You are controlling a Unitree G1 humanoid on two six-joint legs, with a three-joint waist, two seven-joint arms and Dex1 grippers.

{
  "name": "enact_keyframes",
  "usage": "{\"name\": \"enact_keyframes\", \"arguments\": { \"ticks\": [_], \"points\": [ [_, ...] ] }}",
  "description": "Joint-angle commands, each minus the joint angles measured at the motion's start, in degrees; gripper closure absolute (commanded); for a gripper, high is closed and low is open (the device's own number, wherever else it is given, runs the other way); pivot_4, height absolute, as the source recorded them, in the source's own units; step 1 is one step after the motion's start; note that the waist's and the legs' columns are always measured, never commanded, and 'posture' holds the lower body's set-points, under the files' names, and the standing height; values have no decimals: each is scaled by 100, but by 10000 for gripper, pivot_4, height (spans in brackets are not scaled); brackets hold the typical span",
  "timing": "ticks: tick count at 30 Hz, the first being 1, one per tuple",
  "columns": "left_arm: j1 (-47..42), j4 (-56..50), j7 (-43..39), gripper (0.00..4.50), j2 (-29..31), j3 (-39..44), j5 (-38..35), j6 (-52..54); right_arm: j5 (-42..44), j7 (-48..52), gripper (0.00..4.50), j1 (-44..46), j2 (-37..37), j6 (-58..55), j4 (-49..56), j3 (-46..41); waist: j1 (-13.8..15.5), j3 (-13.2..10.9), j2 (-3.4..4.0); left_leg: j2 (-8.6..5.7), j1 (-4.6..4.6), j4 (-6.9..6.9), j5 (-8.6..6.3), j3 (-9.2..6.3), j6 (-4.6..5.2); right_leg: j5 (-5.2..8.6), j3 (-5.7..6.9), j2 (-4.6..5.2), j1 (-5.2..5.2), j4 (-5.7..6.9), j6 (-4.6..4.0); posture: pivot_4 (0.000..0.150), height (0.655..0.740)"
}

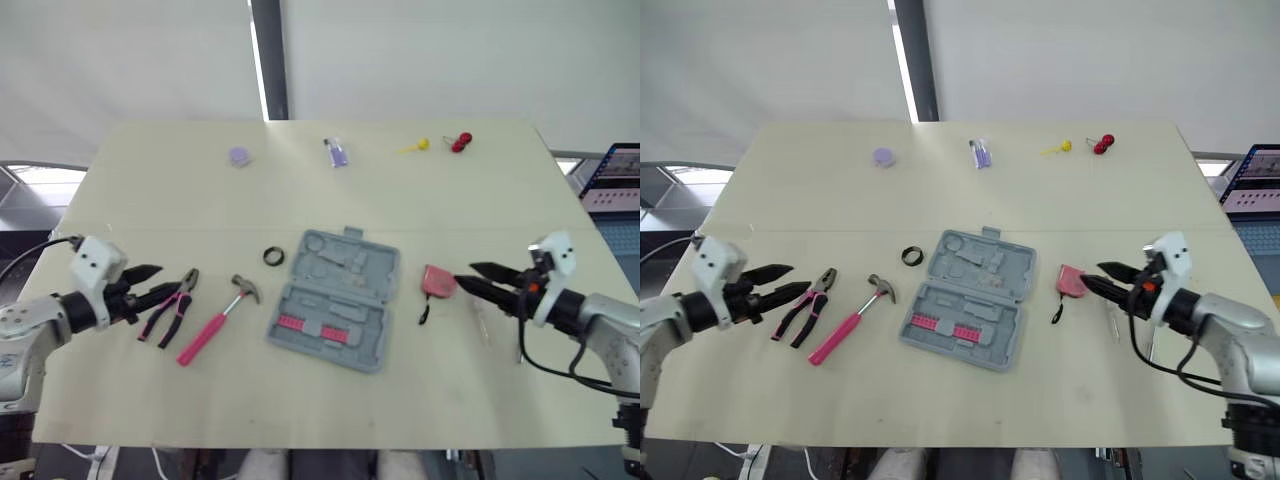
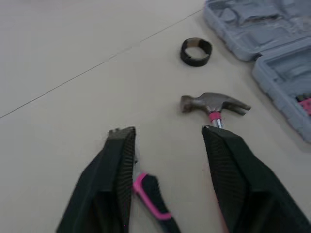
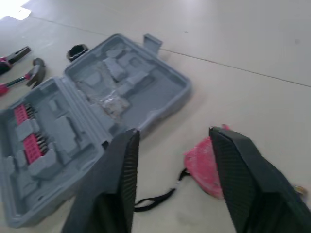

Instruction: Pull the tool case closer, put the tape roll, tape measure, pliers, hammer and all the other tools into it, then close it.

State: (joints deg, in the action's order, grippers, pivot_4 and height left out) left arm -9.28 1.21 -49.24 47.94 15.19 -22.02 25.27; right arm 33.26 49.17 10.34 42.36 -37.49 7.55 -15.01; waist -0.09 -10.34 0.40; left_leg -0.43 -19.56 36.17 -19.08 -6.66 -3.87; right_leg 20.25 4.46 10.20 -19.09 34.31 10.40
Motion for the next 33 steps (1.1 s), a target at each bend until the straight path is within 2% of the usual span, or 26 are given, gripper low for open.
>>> {"name": "enact_keyframes", "arguments": {
  "ticks": [1, 2, 3, 7, 12, 22, 33],
  "points": [
    [-557, 261, -241, 39159, -155, -585, 183, -73, -26, -212, 38527, 16, -107, -121, 724, 384, 0, 0, -1, 0, -3, 2, 0, 0, 0, 0, 0, -1, -6, 6, 0, 1500, 7400],
    [-730, 363, -323, 44398, -209, -789, 258, -101, -171, -235, 43703, 8, -86, -93, 810, 571, -1, 0, -1, 2, -14, 8, 1, 1, -1, 0, 0, -3, -21, 16, 0, 1500, 7400],
    [-849, 453, -384, 44768, -244, -928, 324, -137, -286, -228, 44419, -2, -40, -60, 846, 703, 0, 0, -1, 2, -24, 15, 1, 2, -2, 0, -1, -4, -33, 24, -1, 1500, 7400],
    [-1576, 1189, -487, 44768, -572, -1494, 725, -528, -921, -330, 44419, -88, 112, 152, 885, 1287, -1, 0, -2, 0, -61, 58, 1, 1, -1, -3, -2, -4, -61, 49, -2, 1500, 7400],
    [-2150, 2026, -694, 44768, -1013, -1938, 1048, -930, -1255, -517, 44419, -59, 0, 214, 852, 1491, 1, -1, -3, 0, -67, 73, 0, 1, 1, -4, 0, -4, -61, 55, -2, 1500, 7400],
    [-3139, 3546, -632, 44768, -1738, -2286, 1580, -1685, -1835, -817, 44419, -44, -181, 248, 702, 1879, 0, -3, -8, 0, -73, 79, -1, 3, 1, -4, 4, -5, -64, 57, -1, 1500, 7400],
    [-3742, 4909, -625, 44768, -2229, -2452, 2088, -2397, -2100, -937, 44419, -17, -509, 215, 596, 1989, -1, -5, -10, 0, -75, 82, -1, 3, 2, -5, 5, -5, -66, 61, 0, 1500, 7400]
  ]
}}
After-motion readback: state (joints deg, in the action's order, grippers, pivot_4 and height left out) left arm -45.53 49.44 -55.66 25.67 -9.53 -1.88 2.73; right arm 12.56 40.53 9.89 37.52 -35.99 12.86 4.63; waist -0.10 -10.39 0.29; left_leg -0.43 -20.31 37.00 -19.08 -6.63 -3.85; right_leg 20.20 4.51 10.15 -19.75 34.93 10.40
